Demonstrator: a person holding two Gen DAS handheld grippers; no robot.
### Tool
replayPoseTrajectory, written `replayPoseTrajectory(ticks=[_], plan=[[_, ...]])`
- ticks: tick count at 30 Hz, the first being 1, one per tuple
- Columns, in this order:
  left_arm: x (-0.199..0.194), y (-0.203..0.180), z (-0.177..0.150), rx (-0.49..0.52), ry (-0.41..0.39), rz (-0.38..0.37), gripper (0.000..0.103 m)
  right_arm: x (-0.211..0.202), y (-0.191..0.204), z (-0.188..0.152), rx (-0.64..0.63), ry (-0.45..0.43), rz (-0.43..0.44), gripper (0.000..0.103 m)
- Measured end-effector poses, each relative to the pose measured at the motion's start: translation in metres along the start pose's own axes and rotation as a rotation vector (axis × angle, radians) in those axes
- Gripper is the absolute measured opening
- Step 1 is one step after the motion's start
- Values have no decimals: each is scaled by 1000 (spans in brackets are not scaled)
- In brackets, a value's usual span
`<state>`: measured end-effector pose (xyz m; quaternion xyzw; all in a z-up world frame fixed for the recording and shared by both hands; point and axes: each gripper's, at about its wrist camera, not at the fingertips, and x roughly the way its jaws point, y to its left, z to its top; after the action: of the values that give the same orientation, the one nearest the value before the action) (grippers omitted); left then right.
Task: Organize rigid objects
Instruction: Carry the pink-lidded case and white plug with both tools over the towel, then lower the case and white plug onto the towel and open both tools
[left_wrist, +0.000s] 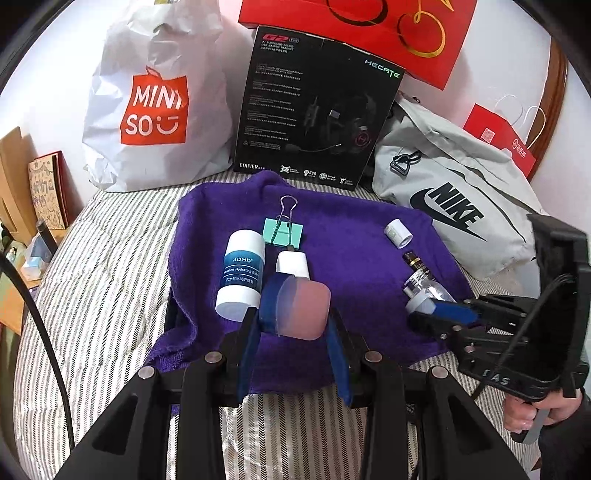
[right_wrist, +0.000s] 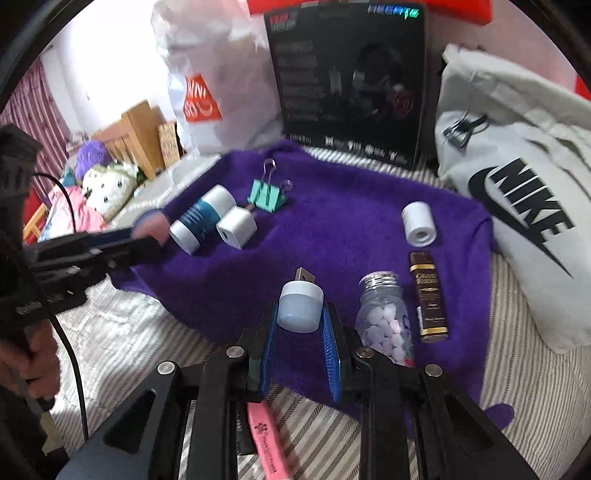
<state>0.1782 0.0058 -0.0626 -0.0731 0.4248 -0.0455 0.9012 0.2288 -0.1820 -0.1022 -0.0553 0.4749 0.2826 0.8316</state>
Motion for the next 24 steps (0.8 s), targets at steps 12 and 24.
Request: replayPoseTrajectory(ticks=[12, 24], plan=[[9, -1, -1, 2, 29, -7, 34, 32, -6, 1, 37, 84, 21, 24], [26, -14, 3, 45, 71, -2, 34, 28, -13, 3, 34, 107, 38, 35]])
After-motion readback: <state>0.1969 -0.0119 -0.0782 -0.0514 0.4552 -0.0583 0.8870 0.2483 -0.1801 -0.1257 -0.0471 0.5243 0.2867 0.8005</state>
